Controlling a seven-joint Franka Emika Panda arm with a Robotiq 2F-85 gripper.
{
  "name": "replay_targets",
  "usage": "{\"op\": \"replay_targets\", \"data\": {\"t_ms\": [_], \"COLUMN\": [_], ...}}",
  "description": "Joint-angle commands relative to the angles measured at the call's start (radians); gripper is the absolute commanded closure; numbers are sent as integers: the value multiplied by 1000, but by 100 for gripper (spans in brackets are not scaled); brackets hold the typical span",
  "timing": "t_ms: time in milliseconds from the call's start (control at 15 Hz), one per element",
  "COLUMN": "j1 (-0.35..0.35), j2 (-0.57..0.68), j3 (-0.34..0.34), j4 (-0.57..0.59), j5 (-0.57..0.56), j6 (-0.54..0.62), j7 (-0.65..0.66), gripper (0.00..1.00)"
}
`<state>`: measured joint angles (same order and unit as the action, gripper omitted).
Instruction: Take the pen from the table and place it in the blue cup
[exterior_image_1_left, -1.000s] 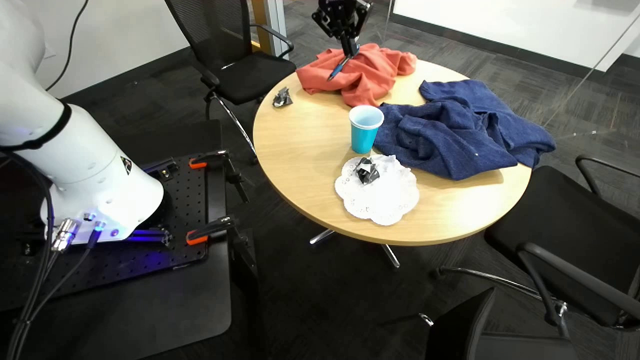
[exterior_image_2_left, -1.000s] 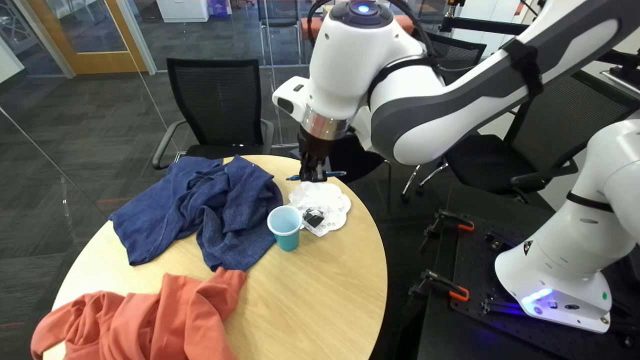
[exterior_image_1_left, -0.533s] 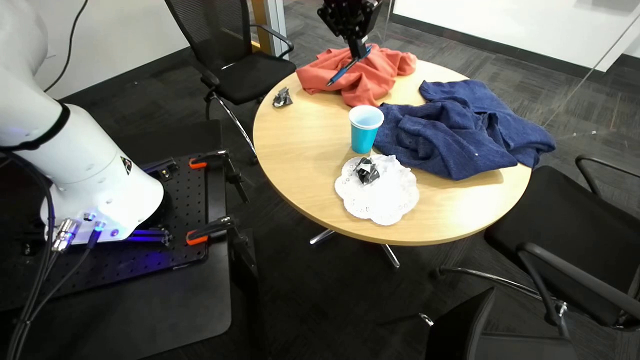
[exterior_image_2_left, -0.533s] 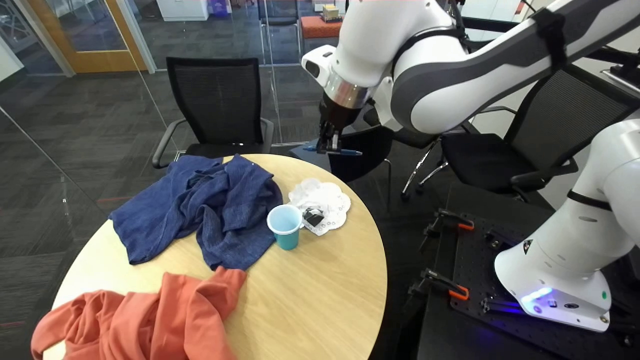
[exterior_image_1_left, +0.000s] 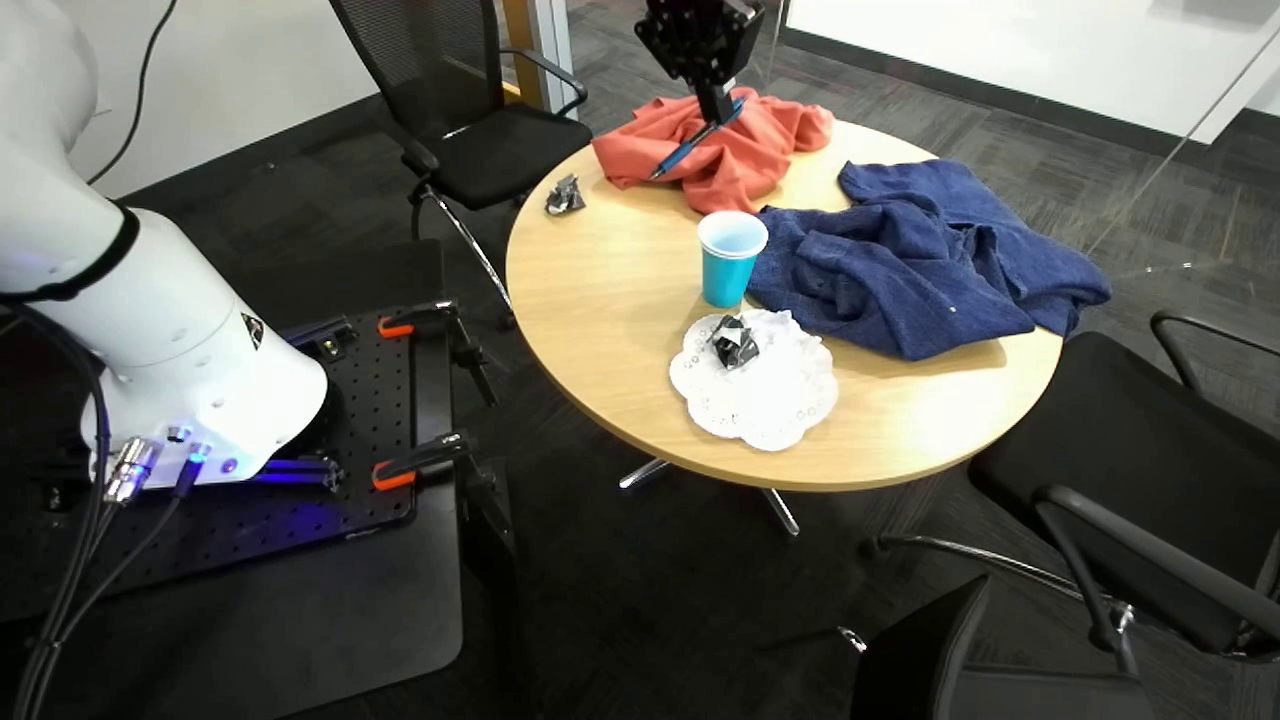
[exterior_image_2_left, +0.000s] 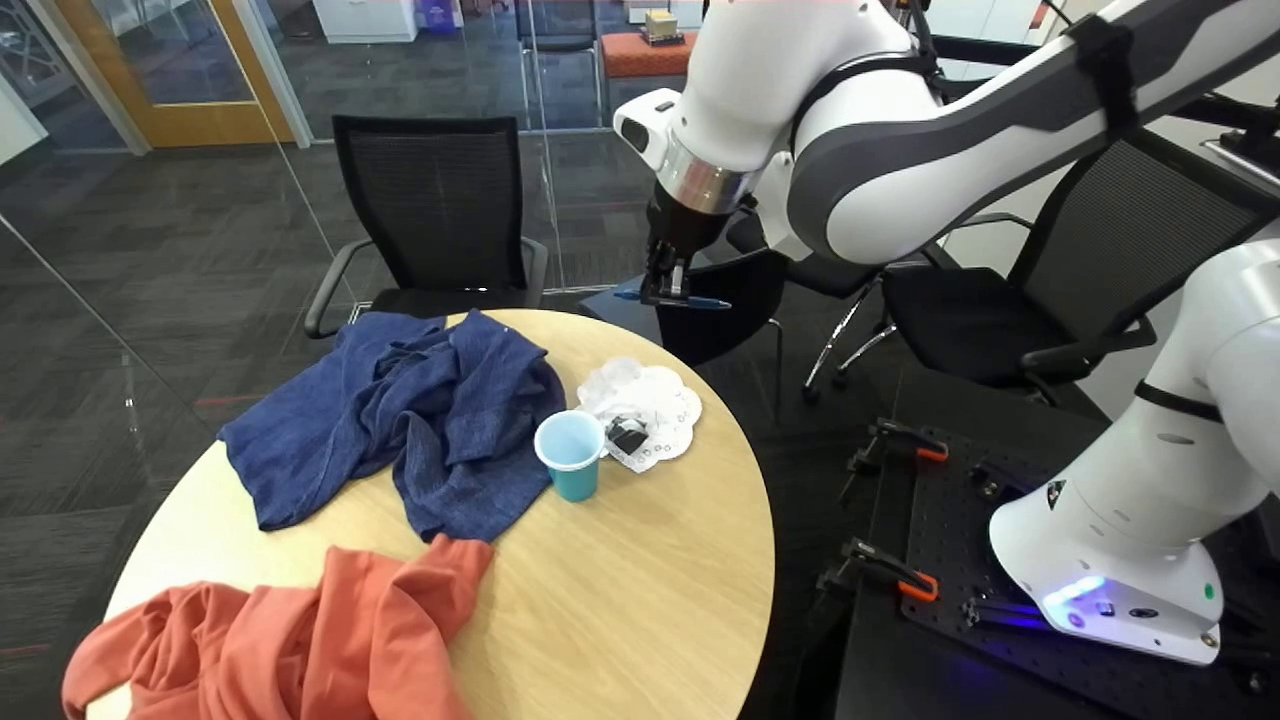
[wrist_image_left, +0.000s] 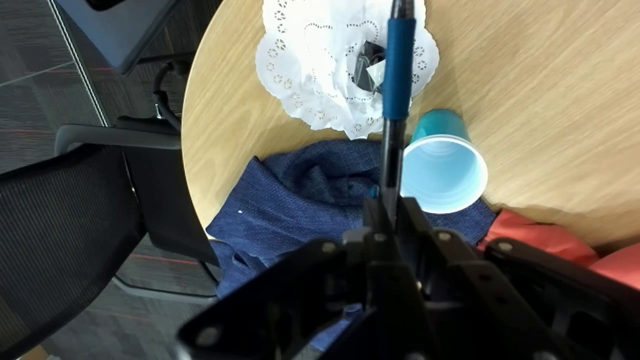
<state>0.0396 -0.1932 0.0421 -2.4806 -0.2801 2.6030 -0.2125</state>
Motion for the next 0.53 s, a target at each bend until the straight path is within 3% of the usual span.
{"op": "replay_targets", "data": {"t_ms": [0,200,267,467], "j1": [0,0,0,18], "j2": [0,0,0,15], "j3": [0,0,0,-26], "j4": [1,1,1,-3], "j5": [2,2,2,68], "j6": [-2,-2,-2,50], "j7": [-2,-2,-2,-93], "gripper": [89,89,97,97]}}
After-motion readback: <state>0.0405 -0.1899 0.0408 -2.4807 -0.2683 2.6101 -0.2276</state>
